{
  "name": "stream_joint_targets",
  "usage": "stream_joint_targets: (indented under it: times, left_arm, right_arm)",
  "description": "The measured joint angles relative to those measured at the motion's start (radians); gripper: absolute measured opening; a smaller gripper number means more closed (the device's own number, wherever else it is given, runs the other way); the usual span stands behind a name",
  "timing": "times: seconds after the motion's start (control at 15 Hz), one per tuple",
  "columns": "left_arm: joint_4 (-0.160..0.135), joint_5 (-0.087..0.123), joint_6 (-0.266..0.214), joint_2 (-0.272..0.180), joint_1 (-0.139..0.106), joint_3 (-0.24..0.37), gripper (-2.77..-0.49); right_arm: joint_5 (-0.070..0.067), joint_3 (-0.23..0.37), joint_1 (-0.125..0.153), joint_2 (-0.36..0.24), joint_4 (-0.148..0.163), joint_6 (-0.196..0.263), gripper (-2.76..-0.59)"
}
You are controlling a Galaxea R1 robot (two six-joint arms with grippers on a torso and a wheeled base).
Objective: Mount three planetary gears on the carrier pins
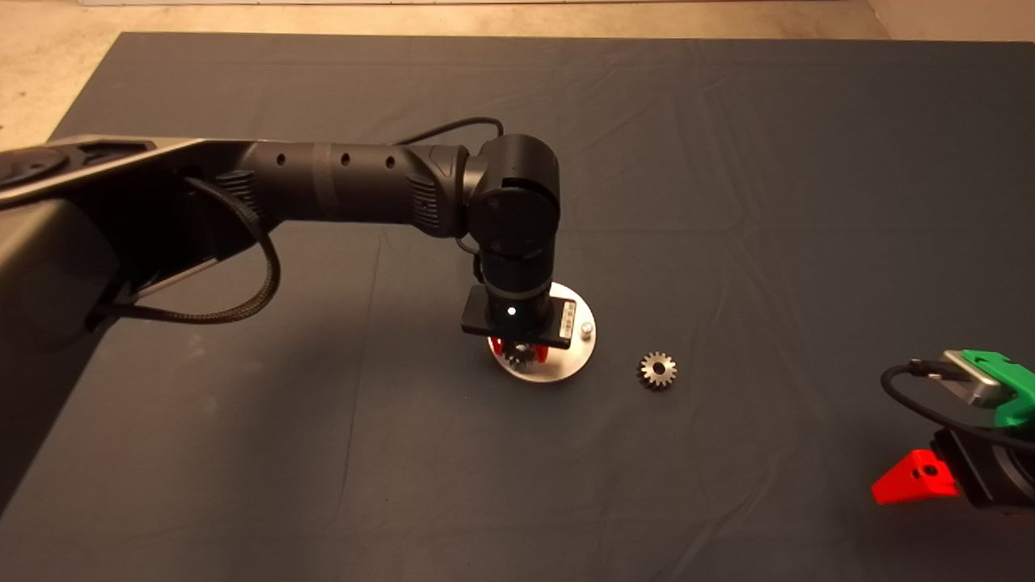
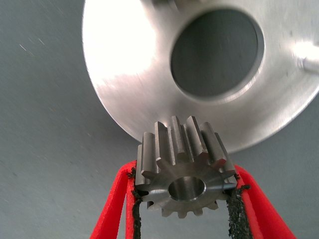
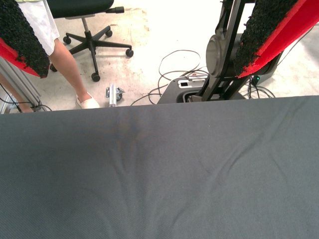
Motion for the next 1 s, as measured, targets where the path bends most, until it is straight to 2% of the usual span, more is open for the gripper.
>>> stream_joint_targets:
  times: [0.13,0.27,0.4,0.8,1.0]
  left_arm:
    - [0.009,0.0,-0.004,-0.003,0.0,0.015,-2.43]
    - [0.028,0.003,-0.03,-0.023,0.001,0.073,-2.42]
    - [0.026,0.004,-0.039,-0.039,0.001,0.118,-2.43]
    - [0.027,0.006,-0.047,-0.046,0.001,0.123,-2.43]
    - [0.027,0.007,-0.045,-0.008,0.001,0.096,-2.43]
  right_arm:
    - [0.001,0.0,0.0,0.0,0.0,0.0,-0.6]
    - [0.0,0.0,0.0,-0.003,0.0,0.0,-0.6]
    - [0.0,0.0,0.0,-0.003,0.0,0.0,-0.6]
    - [0.0,0.0,0.0,-0.003,0.0,0.0,-0.6]
    - [0.001,0.0,0.0,-0.003,0.0,0.0,-0.6]
